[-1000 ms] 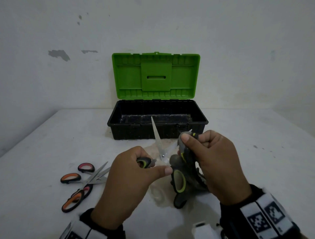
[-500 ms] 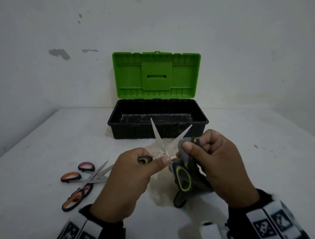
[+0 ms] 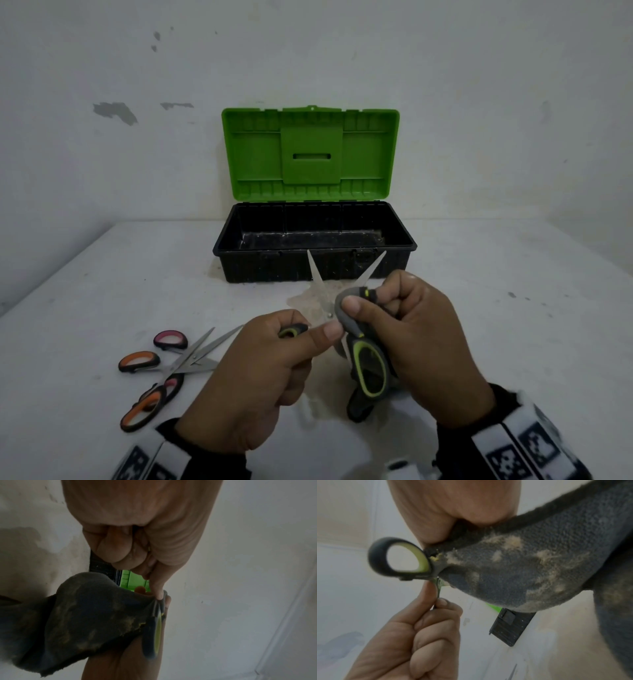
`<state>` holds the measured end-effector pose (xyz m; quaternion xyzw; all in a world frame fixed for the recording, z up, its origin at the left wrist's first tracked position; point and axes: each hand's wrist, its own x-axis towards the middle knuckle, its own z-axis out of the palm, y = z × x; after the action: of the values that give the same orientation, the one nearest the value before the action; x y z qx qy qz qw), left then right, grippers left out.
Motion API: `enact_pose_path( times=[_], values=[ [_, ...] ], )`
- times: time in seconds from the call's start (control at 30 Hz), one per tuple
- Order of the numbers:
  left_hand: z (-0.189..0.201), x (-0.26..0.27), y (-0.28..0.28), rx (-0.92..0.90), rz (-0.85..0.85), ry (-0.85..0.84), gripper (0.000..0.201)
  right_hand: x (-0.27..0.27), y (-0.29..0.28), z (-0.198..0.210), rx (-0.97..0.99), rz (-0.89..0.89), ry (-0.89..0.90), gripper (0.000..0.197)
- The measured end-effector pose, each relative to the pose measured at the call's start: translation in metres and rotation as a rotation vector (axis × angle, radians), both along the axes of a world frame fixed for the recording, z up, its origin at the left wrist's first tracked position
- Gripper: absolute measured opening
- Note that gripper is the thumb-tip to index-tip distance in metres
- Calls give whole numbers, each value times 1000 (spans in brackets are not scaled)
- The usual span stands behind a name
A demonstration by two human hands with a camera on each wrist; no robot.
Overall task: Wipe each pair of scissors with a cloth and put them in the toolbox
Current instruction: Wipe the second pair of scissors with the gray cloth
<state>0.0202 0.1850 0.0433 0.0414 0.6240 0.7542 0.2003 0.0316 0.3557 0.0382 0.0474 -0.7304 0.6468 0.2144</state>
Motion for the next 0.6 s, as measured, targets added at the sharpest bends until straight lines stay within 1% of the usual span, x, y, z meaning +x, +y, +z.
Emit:
enact_pose_path(
  times=[0.07,0.2,0.33,0.4,0.47,0.53,0.6],
  values=[
    [-1,1,-1,-10,-9,6,33,-1,2,1,29,-15,4,26],
    [0,3,-1,-78,13,96,30,-7,10,5,-36,-113,28,23],
    [4,3,-5,-53,2,105,26,-3,5,4,-37,-27,4,25],
    [4,4,-5,-66,0,127,27,-3,4,6,-38,-47,7,26],
    [3,5,-2,-101,16,165,29,-7,10,11,-88,-93,25,27],
    [2,7,-1,-141,37,190,29,-10,16,12,-69,-153,42,29],
    [1,6,-2,-170,61,196,32,-8,15,11,-50,-142,27,32]
  ],
)
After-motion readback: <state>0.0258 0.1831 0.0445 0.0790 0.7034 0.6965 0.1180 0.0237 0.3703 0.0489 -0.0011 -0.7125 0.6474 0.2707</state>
